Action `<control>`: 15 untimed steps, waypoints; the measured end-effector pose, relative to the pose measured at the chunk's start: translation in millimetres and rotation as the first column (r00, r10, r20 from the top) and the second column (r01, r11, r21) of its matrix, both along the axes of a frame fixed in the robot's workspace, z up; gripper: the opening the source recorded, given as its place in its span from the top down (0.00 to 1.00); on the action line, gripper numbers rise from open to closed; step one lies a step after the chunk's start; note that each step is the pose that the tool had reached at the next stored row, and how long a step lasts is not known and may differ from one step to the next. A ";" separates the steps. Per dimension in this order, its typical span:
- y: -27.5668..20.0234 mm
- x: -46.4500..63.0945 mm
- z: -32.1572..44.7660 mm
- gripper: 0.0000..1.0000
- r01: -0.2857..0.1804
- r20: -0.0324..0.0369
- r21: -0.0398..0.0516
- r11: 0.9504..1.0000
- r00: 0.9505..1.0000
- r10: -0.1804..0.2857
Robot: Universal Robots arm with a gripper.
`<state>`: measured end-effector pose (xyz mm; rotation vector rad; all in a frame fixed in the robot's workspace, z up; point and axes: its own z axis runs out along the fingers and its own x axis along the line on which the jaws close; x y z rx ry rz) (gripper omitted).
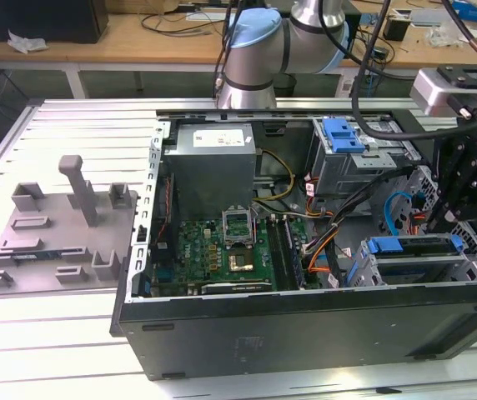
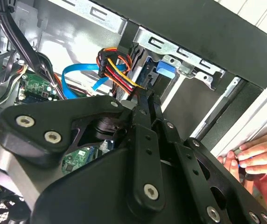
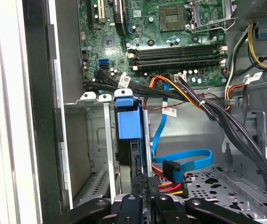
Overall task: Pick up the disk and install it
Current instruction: 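Insert the first disk wire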
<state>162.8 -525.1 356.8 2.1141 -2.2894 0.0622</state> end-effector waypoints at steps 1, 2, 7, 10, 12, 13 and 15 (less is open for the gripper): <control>-0.5 0.0 0.0 0.83 0.000 0.000 0.002 1.000 1.000 0.000; -0.8 0.0 0.0 0.83 0.000 0.000 0.003 1.000 1.000 0.000; -1.2 0.0 -0.1 0.83 0.000 0.000 0.010 1.000 1.000 0.000; -1.3 0.0 -0.2 0.83 0.000 0.000 0.011 1.000 1.000 0.000; -1.3 -0.1 -0.2 0.83 0.000 0.000 0.010 1.000 1.000 0.000; -1.3 -0.1 -0.2 0.83 0.000 0.000 0.010 1.000 1.000 0.000; -1.3 -0.1 -0.2 0.83 0.000 0.000 0.011 1.000 1.000 0.000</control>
